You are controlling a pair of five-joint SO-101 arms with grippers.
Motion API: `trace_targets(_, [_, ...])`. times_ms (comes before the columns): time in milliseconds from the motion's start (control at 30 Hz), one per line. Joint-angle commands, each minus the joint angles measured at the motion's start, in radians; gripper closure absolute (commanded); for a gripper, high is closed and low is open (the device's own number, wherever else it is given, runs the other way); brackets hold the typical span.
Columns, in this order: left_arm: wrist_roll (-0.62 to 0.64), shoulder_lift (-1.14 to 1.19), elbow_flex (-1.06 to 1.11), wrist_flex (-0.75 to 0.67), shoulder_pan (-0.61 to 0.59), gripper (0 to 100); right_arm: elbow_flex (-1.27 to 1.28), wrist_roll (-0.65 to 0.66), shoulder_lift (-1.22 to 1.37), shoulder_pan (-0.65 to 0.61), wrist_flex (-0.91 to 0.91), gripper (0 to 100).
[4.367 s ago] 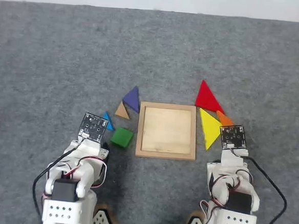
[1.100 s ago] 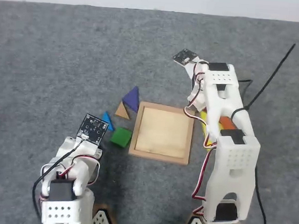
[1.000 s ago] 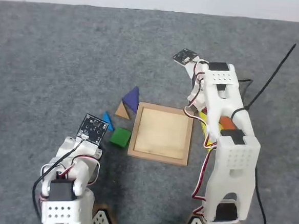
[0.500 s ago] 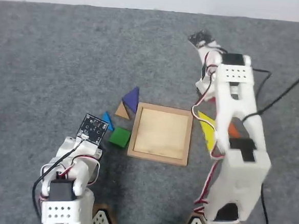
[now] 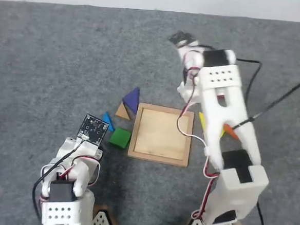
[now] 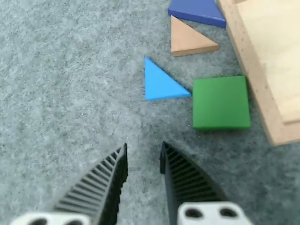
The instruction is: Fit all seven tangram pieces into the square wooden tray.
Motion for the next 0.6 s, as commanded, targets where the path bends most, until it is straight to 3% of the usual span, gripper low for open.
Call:
trace_targets(0, [-0.014,-0.02,-0.007,-0.011,-0.008,89,-0.021,0.041,-0.067,0.071,-0.093,90.7])
trace_targets(233, [-0.014,-0.02,-0.007,-0.011,-0.008,89,-0.04,0.095,0.157,0.094,-0.275,68.1])
trace_targets(400, [-0.014,-0.02,-0.007,-0.011,-0.009,89,-0.175,0.525,0.283,0.125,-0.257,68.0])
trace_targets(567, [-0.014,-0.02,-0.007,-0.011,-0.009,89,-0.304,0.778,0.383,0.154,-0.24,67.9])
